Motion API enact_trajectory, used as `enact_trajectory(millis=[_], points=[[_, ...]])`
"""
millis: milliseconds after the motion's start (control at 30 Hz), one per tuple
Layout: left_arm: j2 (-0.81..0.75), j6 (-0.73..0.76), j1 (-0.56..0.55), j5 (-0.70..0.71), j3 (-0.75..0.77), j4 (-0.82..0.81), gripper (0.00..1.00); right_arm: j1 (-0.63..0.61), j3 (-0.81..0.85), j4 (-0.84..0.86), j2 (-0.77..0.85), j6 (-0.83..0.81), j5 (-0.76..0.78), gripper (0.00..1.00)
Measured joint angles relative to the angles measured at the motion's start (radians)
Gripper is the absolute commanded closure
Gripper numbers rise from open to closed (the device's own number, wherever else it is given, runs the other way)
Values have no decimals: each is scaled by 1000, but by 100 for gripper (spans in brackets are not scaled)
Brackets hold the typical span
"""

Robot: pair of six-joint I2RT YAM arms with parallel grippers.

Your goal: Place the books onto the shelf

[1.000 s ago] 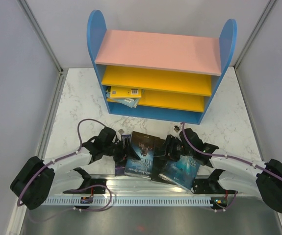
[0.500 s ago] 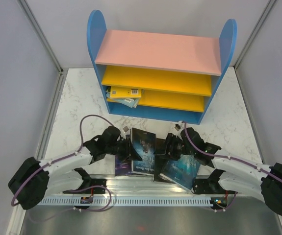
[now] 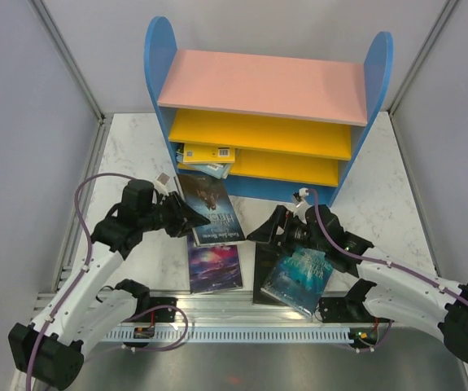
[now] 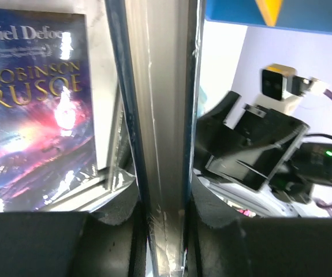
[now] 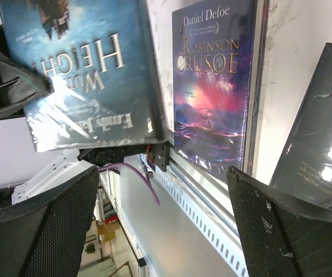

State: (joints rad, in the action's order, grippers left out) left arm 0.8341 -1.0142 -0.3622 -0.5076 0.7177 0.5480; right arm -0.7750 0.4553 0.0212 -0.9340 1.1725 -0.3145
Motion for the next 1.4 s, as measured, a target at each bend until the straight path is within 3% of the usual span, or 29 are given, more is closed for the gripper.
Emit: enact_trajectory(millis=[267,633,900,1400], points=[[-35,-82,0,-70,-2,-8,98,0,-142,118,50,102,-2,5],[-186,-235,0,-131,-249,-163,98,0,-353,463,124,329,22,4],[-233,-321,0,-130,-366,-245,98,0,-375,655,97,408,40,3],[-253,-487,-31,-121,-459,-516,98,-1,-388,678,40,419,33,4]])
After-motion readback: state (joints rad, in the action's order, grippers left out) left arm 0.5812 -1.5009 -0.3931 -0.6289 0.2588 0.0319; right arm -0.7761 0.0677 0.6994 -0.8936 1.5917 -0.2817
